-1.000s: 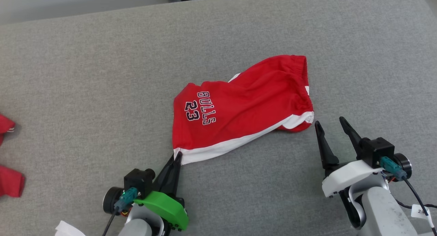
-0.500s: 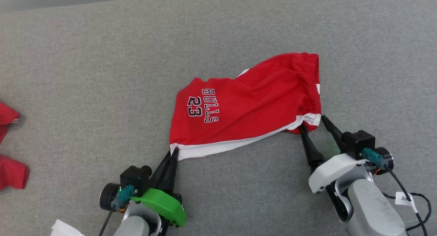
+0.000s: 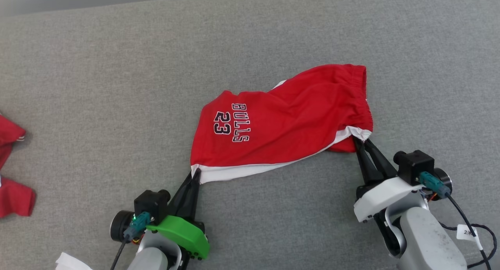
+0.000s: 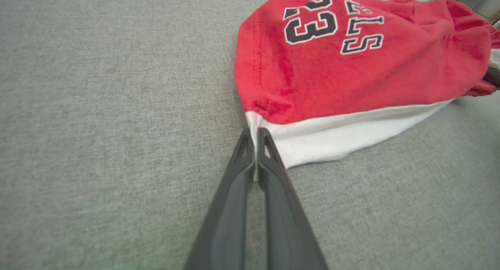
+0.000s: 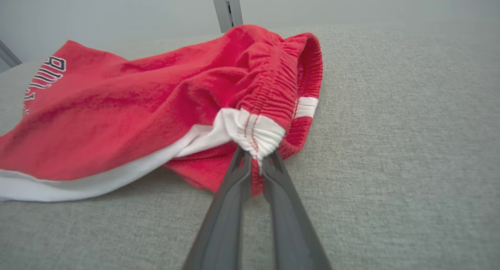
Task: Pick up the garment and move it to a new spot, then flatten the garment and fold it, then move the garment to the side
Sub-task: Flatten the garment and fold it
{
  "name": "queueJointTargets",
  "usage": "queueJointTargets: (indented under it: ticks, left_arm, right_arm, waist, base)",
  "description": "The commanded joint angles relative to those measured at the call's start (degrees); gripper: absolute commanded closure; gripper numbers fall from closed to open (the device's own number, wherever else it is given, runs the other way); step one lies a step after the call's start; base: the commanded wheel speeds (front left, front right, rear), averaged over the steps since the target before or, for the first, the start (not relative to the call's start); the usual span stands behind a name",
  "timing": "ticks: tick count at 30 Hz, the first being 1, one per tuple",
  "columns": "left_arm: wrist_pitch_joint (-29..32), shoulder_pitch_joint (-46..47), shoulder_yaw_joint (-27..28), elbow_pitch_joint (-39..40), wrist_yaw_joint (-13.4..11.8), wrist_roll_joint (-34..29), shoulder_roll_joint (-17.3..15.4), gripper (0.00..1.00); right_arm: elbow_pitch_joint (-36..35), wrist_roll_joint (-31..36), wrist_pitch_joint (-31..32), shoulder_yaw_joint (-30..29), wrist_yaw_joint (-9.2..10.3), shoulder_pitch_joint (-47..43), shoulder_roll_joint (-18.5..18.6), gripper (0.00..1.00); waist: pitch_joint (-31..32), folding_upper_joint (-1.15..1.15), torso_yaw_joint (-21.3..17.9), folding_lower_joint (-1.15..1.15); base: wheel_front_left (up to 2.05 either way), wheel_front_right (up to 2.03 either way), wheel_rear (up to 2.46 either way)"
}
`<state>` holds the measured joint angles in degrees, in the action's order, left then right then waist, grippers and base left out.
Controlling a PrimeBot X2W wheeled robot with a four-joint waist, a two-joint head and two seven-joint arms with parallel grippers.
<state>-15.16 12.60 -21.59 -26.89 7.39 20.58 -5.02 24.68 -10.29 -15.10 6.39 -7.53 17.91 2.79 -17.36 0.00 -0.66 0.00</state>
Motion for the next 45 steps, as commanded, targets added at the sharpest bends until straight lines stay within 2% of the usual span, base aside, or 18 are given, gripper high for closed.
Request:
queueJointTargets:
  ticks: [1, 10, 15, 19, 21, 24, 28, 32, 36, 41, 45]
  left_arm:
    - [0.0, -0.6, 0.5, -0.2, 0.2, -0.5, -0.3, 1.00]
    - [0.0, -2.7, 3.7, 4.0, 0.2, -1.4, 0.2, 1.00]
    - [0.0, -0.9, 6.0, 10.7, 0.2, -1.9, -1.5, 1.00]
    - [0.0, 2.2, 6.5, 16.6, 0.2, -1.7, -5.0, 1.00]
    - [0.0, 5.1, 6.4, 19.1, 0.2, -1.3, -7.8, 1.00]
    - [0.0, 10.6, 5.9, 21.1, 0.2, -0.4, -12.6, 1.00]
    - [1.0, 19.0, 4.4, 20.9, 0.2, 2.8, -17.3, 1.00]
    - [2.2, 28.7, 2.1, 17.8, 0.2, 5.9, -20.6, 1.00]
    - [1.9, 38.0, 0.1, 12.9, 0.2, 7.1, -21.6, 1.00]
    - [0.4, 50.4, 1.3, 4.5, -0.4, 4.6, -20.8, 1.00]
    - [0.0, 57.3, 4.0, 2.8, -0.8, 2.1, -19.0, 1.00]
  right_arm:
    - [-0.8, 0.1, -0.1, -0.5, 0.08, -1.3, 0.2, 1.00]
    - [-9.7, -0.7, -0.1, -2.1, 0.08, -5.4, 0.2, 1.00]
    - [-15.6, 0.2, -0.1, -1.3, 0.08, -4.7, 0.2, 1.00]
    - [-20.0, -0.3, -0.1, -0.1, 0.08, -2.2, 2.1, 1.00]
    - [-21.8, -1.2, -0.1, 1.0, 0.08, -0.2, 3.9, 1.00]
    - [-23.3, -2.8, 0.4, 2.9, 0.08, 3.8, 7.7, 1.00]
    - [-24.3, -4.1, 4.5, 5.7, 0.08, 11.2, 12.2, 1.00]
    - [-22.5, -4.6, 8.7, 8.6, 0.08, 20.4, 14.1, 1.00]
    - [-17.1, -3.5, 9.8, 11.5, 0.08, 31.1, 14.9, 1.00]
    - [-7.2, 1.1, 5.3, 12.6, 0.09, 45.4, 13.4, 1.00]
    - [-0.3, 6.4, 1.3, 10.9, 0.09, 53.3, 11.5, 1.00]
  waist:
    - [0.9, 0.00, -0.1, 0.00]
    - [6.2, 0.00, -0.5, 0.00]
    - [9.5, 0.00, -0.5, 0.00]
    - [11.2, 0.00, -0.3, 0.00]
    - [11.5, 0.00, -0.3, 0.00]
    - [11.1, 0.00, -0.1, 0.00]
    - [8.5, 0.00, -0.1, 0.00]
    - [4.1, 0.00, -0.4, 0.00]
    - [-0.9, 0.00, -0.6, 0.00]
    - [-5.6, 0.00, -0.5, 0.00]
    - [-7.1, 0.00, -0.1, 0.00]
  base:
    - [0.00, 0.00, 0.00]
    - [0.00, 0.00, 0.00]
    - [0.00, 0.00, 0.00]
    - [0.00, 0.00, 0.00]
    - [0.00, 0.00, 0.00]
    - [0.00, 0.00, 0.00]
    - [0.00, 0.00, 0.00]
    - [0.00, 0.00, 0.00]
    - [0.00, 0.00, 0.00]
    - [0.00, 0.00, 0.00]
    - [0.00, 0.00, 0.00]
